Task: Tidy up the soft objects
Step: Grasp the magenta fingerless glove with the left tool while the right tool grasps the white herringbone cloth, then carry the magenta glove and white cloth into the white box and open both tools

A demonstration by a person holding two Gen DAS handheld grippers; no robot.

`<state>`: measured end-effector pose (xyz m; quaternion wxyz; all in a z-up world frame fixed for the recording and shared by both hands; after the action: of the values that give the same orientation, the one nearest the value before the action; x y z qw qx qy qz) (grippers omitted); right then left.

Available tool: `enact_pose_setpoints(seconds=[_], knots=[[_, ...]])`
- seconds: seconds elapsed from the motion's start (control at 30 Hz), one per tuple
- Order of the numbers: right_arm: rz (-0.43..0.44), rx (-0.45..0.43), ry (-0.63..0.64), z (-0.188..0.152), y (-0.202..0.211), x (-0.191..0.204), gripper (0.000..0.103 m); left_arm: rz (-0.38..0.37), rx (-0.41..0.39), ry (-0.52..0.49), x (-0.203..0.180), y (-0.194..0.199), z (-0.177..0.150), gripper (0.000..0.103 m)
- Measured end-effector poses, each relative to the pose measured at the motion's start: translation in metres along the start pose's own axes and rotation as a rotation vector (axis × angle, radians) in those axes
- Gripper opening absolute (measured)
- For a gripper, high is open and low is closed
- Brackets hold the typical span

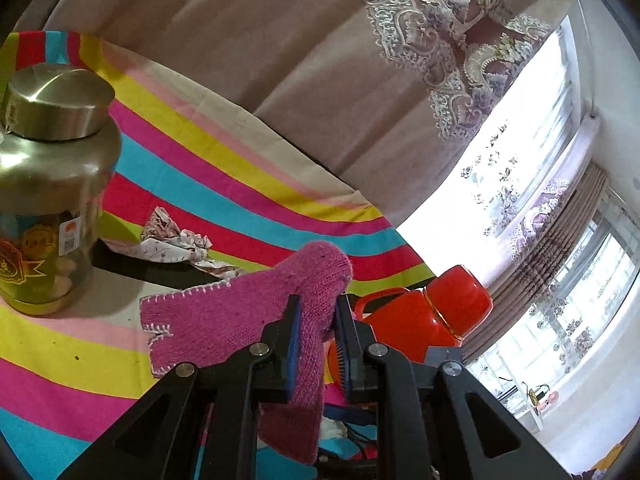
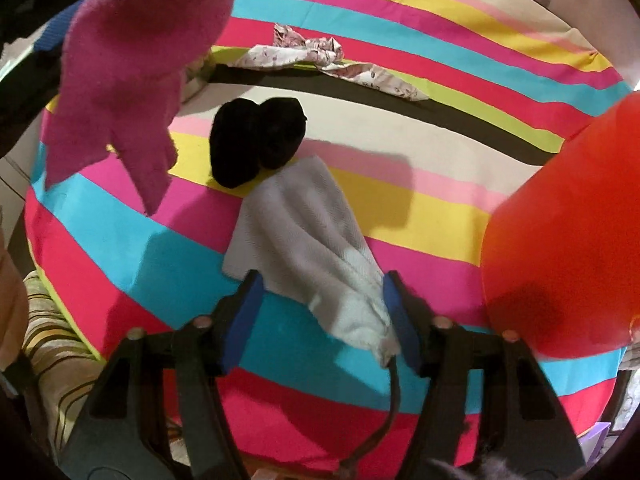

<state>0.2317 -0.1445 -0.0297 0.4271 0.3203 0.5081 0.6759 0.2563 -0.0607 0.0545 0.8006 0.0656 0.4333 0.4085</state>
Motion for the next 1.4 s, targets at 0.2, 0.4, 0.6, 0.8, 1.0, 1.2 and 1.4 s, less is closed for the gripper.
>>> enact_pose_setpoints(seconds=[0.2, 0.4, 0.6, 0.8, 1.0, 1.2, 1.4], knots=[[-0.003, 0.022, 0.002, -0.004, -0.01, -0.002, 0.02, 0.011, -0.001, -0.007, 0.001, 0.0, 0.0, 0.016], [0.002, -0.029, -0.013, -0.009, 0.006, -0.008, 0.011, 0.019, -0.008, -0.011, 0.001, 0.001, 0.0, 0.016], [-0.008, -0.081, -0.037, -0.02, 0.033, -0.01, 0.01, 0.017, -0.007, -0.022, -0.004, 0.002, -0.002, 0.017], [-0.006, -0.125, -0.07, -0.04, 0.064, -0.019, 0.01, 0.013, -0.001, -0.05, -0.017, 0.002, -0.007, 0.016], [-0.012, -0.17, -0.134, -0.074, 0.099, -0.043, 0.01, 0.007, 0.016, -0.105, -0.047, -0.002, -0.018, 0.016], [-0.036, -0.196, -0.215, -0.124, 0.133, -0.082, 0.01, -0.009, 0.037, -0.169, -0.085, -0.004, -0.031, 0.017], [-0.079, -0.197, -0.314, -0.176, 0.156, -0.129, 0.01, -0.039, 0.079, -0.244, -0.131, -0.012, -0.052, 0.017]])
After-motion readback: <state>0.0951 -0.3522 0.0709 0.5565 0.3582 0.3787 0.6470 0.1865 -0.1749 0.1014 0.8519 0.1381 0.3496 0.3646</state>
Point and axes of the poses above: each gripper's, at about its wrist camera, not at the fingertips, and y roughly against the way its jaws point, x to its left, z to its top, the point moved 8 cm from there along -y, roughly the way its jaws point, and after that the axes turned 12 degrees about x, right-handed, at the moved point
